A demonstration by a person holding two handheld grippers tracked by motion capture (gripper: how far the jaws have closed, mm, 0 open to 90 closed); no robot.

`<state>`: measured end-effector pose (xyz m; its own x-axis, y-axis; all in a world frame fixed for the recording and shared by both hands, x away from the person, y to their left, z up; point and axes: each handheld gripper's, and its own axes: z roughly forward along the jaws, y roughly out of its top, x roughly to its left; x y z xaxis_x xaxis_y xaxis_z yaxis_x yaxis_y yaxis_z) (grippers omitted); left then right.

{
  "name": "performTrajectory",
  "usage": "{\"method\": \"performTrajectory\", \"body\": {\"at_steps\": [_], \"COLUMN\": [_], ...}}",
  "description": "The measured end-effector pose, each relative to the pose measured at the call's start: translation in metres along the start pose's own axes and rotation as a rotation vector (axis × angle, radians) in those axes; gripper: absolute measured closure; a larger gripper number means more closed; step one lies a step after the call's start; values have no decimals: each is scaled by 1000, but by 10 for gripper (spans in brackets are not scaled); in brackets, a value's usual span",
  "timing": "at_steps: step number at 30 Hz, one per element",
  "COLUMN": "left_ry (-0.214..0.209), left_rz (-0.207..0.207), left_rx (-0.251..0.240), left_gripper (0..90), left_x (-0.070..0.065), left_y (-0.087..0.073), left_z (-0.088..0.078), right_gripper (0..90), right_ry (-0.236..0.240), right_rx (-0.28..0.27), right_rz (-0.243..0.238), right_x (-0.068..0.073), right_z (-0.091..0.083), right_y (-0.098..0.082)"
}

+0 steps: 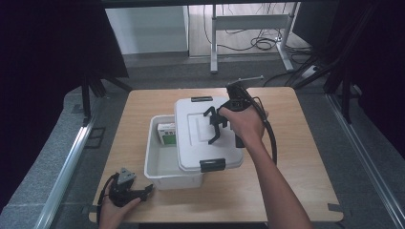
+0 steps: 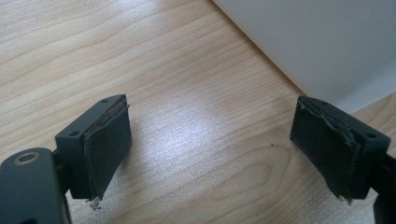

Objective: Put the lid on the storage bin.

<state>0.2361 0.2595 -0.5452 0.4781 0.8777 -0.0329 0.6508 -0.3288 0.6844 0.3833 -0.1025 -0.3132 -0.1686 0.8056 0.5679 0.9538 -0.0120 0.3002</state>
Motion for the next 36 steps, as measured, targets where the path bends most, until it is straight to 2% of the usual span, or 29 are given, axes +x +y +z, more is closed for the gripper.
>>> {"method": "performTrajectory", "body": {"at_steps": [4,18,32,36], "left_ry": [-1,-4,-8,-8], "left_rz": [0,4,8,8], "left_rx": [0,0,1,0], "left_gripper": [124,125,125,125], "left_x": [0,0,1,1], "left_y": [0,0,-1,-1], "left_z": [0,-1,-1,-1], "right_gripper": [847,847,847,846], "right_ry": [-1,3,5,5], "right_rx": [4,43,67,78], "right_rz": [-10,3,39,51], "right_x": [7,29,34,40], "right_z": [6,29,47,54], "right_y": [0,-1,-1,-3]}}
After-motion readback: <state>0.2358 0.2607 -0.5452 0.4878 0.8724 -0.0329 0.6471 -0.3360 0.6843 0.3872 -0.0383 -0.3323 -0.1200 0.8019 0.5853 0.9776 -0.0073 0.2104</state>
